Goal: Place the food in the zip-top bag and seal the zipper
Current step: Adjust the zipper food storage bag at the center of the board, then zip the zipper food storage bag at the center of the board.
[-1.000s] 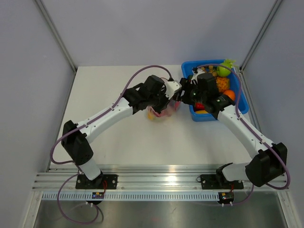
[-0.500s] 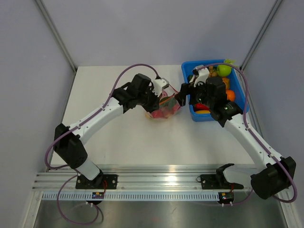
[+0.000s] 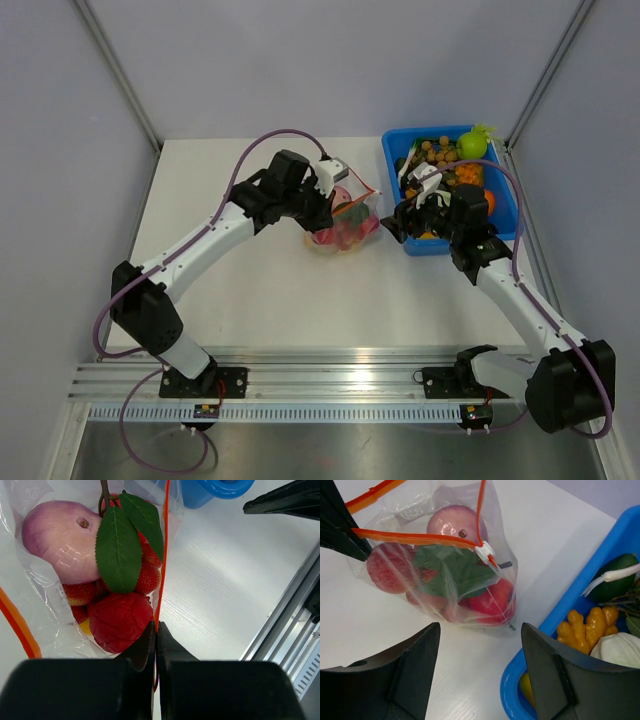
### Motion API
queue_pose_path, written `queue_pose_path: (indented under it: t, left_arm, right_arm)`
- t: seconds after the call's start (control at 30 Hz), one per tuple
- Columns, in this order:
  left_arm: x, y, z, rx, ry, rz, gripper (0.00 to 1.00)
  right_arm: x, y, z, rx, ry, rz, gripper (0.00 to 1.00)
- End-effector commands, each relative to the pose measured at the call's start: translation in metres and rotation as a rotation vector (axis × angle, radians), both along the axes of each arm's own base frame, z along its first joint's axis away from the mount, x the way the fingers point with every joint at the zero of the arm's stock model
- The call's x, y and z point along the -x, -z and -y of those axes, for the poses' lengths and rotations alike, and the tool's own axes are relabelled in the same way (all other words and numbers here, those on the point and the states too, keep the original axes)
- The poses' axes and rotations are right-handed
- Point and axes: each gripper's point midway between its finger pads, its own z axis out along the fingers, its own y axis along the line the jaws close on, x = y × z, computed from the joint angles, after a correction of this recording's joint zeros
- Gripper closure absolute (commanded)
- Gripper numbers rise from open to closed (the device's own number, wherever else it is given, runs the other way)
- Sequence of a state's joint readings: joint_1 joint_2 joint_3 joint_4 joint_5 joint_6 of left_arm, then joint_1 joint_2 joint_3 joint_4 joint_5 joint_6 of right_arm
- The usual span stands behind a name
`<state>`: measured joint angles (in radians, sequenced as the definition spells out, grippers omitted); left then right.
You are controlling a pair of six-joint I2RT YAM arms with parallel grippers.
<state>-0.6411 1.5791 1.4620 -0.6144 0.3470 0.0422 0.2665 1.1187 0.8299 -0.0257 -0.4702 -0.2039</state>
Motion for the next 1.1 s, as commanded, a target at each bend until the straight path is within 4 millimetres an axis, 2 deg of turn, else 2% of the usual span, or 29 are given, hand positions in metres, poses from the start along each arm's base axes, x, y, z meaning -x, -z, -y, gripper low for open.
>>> queue_pose_path:
  t: [0.0, 0.17, 0.63, 1.0, 1.07]
  left_arm:
    - [0.001, -0.030, 0.009, 0.099, 0.026, 0.059, 1.00]
    - [0.002, -0.031, 0.009, 0.105, 0.027, 0.057, 1.00]
    - [0.006, -0.031, 0.011, 0.116, 0.044, 0.041, 1.00]
    - [0.009, -0.025, 0.010, 0.115, 0.040, 0.028, 1.00]
    - [0.009, -0.025, 0.009, 0.114, 0.038, 0.026, 1.00]
  right_arm:
    - [-0.006, -0.032, -0.015, -0.008, -0.112, 0.163, 0.27]
    - [-0.018, -0.033, -0.024, -0.056, -0.125, 0.162, 0.33]
    - [-0.041, -0.025, -0.036, -0.068, -0.164, 0.172, 0.33]
    - [-0.040, -0.019, -0.045, -0.090, -0.215, 0.170, 0.44]
    - [-0.040, -0.019, -0.046, -0.090, -0.222, 0.166, 0.49]
